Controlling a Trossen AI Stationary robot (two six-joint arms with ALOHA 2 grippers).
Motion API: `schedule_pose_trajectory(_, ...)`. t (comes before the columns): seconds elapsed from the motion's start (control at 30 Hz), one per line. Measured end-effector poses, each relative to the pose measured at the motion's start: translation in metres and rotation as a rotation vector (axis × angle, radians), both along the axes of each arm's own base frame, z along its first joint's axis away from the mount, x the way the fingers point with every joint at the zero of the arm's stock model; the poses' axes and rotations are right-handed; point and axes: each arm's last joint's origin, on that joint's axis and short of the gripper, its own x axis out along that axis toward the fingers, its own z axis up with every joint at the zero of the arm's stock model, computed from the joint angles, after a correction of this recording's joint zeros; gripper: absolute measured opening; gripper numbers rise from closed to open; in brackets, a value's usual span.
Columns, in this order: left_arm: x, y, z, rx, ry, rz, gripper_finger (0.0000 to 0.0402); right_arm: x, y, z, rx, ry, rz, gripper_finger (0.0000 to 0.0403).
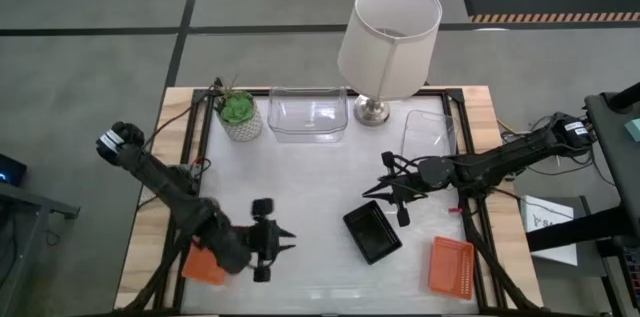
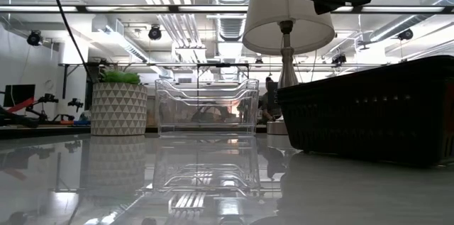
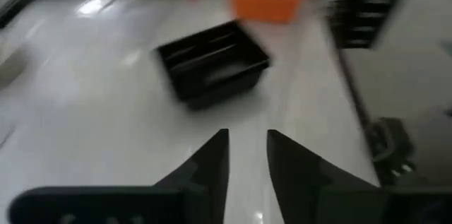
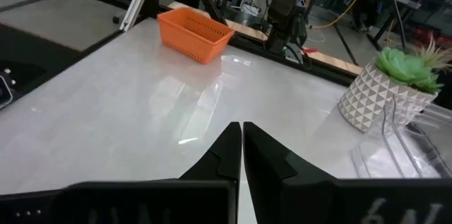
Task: Stack baskets by color
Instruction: Stack the right orange bin on the left orange bins
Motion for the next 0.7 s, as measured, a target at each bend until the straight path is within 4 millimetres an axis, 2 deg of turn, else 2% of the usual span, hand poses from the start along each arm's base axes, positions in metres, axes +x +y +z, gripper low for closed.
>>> schedule_pose_trajectory(0.1,0.005,0.014,-0.012,0.032,-0.068,-0.184,0.0048,0.0,0.0,0.0,0.031,0.006,-0.008,0.0009)
schedule_pose_trajectory(0.2,0.008,0.034,-0.023,0.05,-0.137,-0.272,0.0022,-0.001,0.003,0.0,0.081,0.016,-0.012,0.0009)
schedule_pose_trajectory(0.3,0.006,0.057,-0.032,0.067,-0.151,-0.256,0.0004,-0.002,0.007,0.001,0.153,0.02,-0.01,0.0009)
schedule_pose_trajectory(0.43,-0.002,0.082,-0.039,0.115,-0.149,-0.209,0.0003,-0.004,0.017,0.003,0.243,0.021,0.008,0.0009)
schedule_pose_trajectory(0.7,-0.027,0.108,-0.037,0.245,-0.205,-0.139,0.0001,-0.011,0.037,0.005,0.329,0.016,-0.088,0.0009)
